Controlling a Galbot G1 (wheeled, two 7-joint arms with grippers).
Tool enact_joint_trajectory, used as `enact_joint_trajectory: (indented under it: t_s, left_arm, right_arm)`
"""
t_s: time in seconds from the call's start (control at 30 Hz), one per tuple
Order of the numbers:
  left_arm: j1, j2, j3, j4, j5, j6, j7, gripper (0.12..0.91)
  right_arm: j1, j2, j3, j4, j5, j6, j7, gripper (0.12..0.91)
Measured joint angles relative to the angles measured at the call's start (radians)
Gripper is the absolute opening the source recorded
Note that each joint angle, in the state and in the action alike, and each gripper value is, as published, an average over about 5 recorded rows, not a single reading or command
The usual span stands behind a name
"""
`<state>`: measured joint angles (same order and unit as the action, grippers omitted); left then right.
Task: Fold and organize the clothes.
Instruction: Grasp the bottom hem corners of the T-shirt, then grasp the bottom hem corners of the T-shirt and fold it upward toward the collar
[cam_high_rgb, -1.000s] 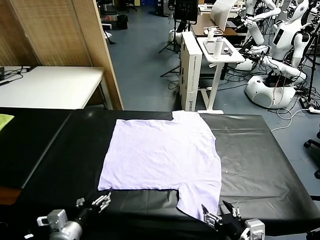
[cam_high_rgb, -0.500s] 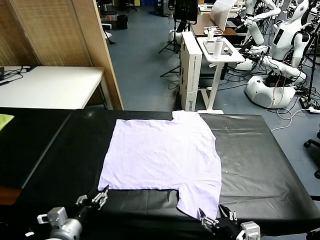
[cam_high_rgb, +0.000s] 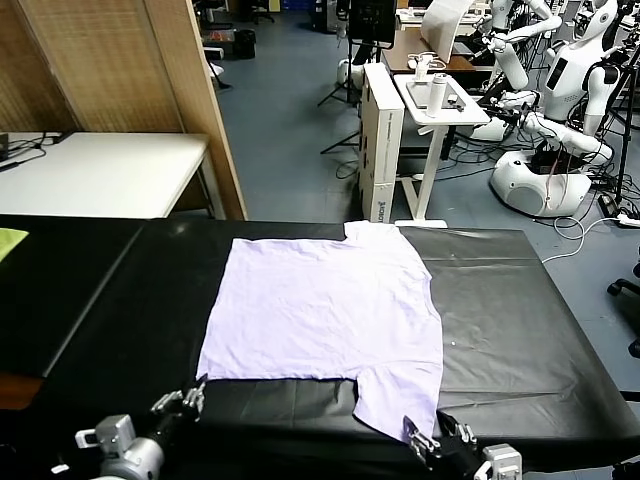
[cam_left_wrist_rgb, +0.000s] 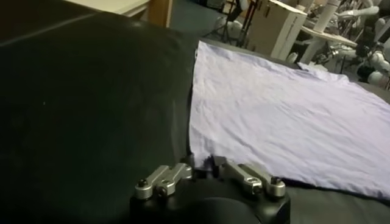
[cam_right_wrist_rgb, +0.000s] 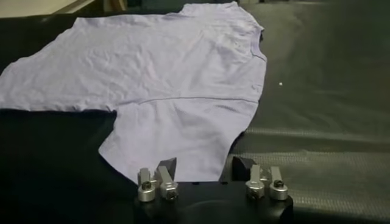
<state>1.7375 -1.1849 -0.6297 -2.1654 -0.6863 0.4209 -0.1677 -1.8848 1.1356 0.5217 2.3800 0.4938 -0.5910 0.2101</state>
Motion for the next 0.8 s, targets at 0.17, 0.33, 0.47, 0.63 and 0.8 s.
enact_joint_trajectory:
  t_s: [0.17,0.33,0.47,0.63,0.8]
  left_arm:
    - [0.018,-0.002,-0.001,-0.022,0.004,0.000,-0.006,0.148]
    - [0.049,-0.012,-0.008,-0.056,0.014,0.004,-0.021,0.148]
    - [0.085,-0.018,-0.009,-0.089,0.033,0.005,-0.025,0.148]
    - [0.126,-0.023,-0.008,-0.116,0.051,0.005,-0.026,0.148]
    - [0.164,-0.024,-0.021,-0.142,0.057,0.005,-0.032,0.148]
  right_arm:
    - [-0.039,-0.009,0.026,0.044,0.002,-0.042,0.032,0.140]
    - [-0.080,-0.009,0.036,0.076,0.002,-0.063,0.049,0.139]
    - [-0.105,-0.009,0.042,0.089,0.009,-0.083,0.070,0.139]
    - [-0.147,-0.009,0.055,0.121,0.028,-0.103,0.093,0.139]
    - [-0.156,-0.008,0.064,0.132,0.052,-0.042,0.082,0.139]
